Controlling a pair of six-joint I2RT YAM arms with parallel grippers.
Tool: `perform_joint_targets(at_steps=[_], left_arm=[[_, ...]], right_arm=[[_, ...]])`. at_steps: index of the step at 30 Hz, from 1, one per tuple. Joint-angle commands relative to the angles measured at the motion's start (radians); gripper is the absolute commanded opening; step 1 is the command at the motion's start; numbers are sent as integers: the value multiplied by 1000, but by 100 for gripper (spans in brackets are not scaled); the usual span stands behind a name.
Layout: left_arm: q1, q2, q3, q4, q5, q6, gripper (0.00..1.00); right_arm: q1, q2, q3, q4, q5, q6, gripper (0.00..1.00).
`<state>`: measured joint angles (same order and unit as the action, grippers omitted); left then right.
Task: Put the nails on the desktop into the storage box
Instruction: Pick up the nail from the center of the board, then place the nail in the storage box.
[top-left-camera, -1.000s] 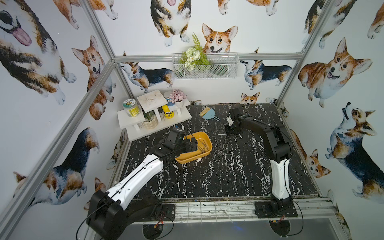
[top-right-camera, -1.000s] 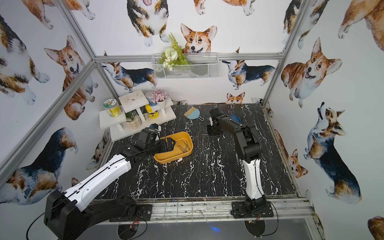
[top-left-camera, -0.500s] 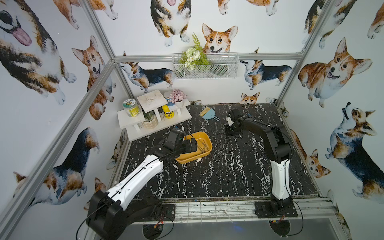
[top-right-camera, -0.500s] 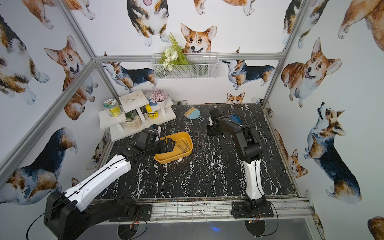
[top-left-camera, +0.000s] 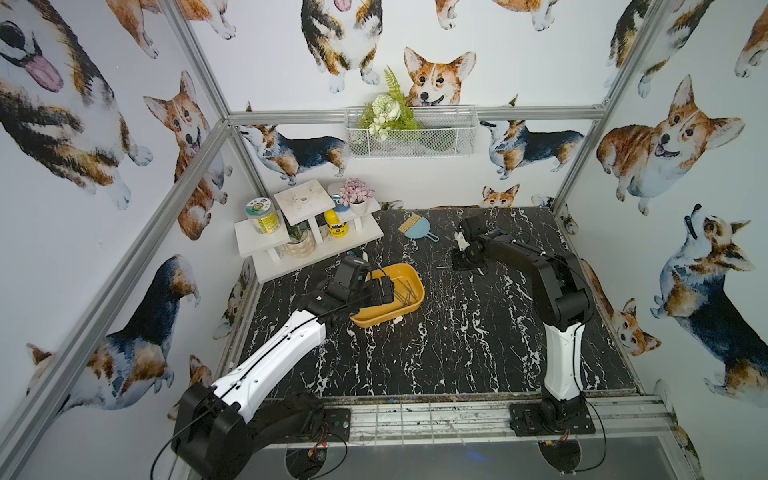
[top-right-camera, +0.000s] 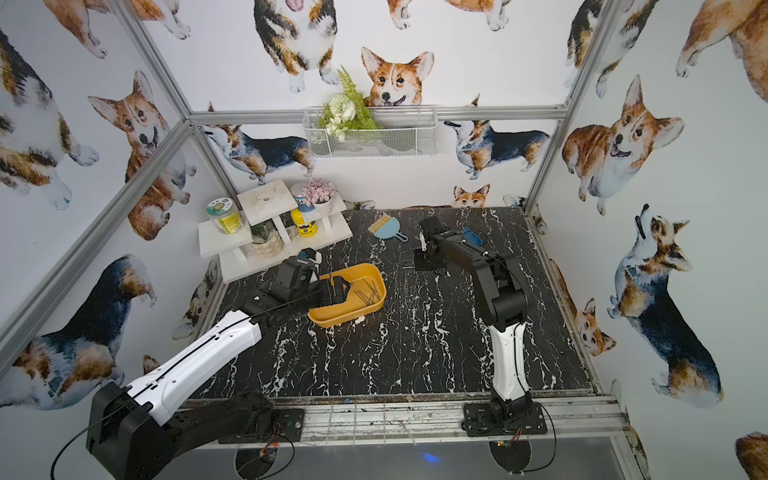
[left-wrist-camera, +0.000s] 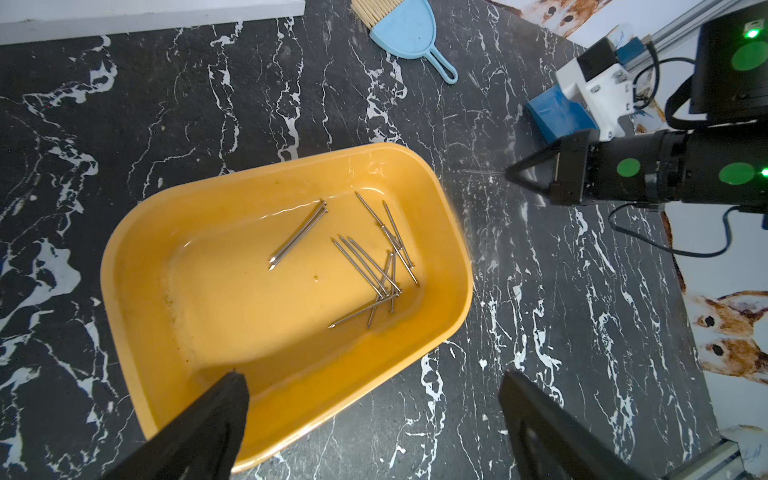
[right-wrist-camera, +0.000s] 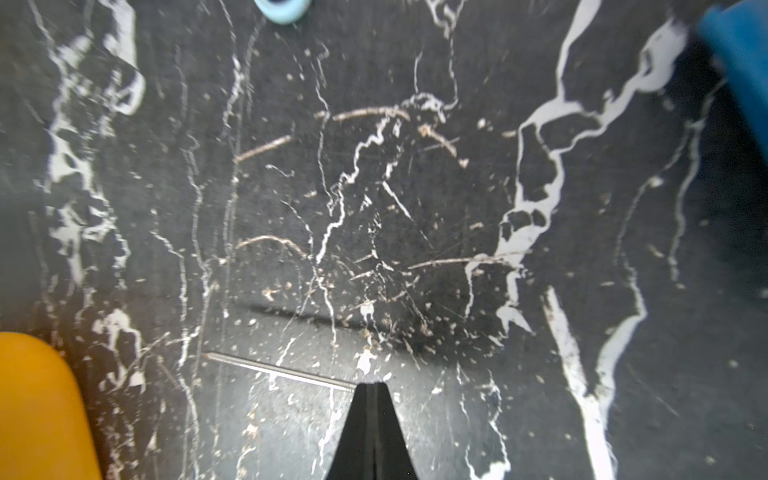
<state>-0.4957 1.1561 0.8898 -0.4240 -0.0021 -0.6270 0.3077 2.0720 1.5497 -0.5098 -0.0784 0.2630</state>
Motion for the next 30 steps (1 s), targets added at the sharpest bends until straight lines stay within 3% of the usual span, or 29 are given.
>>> perform_joint_targets(at_steps=[1, 7, 15, 25, 30], left_arm=[[0, -9, 5, -2, -10, 3, 100], [0, -28, -4, -12, -25, -3, 100], [18, -106, -43, -45, -63, -29, 100], [78, -227, -86, -113, -63, -40, 100], [87, -291, -78, -134, -85, -20, 100]], right_arm=[[3, -39, 3, -10, -9, 21, 0], [30, -126, -5, -19, -31, 32, 0], [226, -244, -45, -14, -10, 68, 0], [420, -193, -7, 10, -1, 123, 0], [429, -187, 25, 11, 2, 113, 32]])
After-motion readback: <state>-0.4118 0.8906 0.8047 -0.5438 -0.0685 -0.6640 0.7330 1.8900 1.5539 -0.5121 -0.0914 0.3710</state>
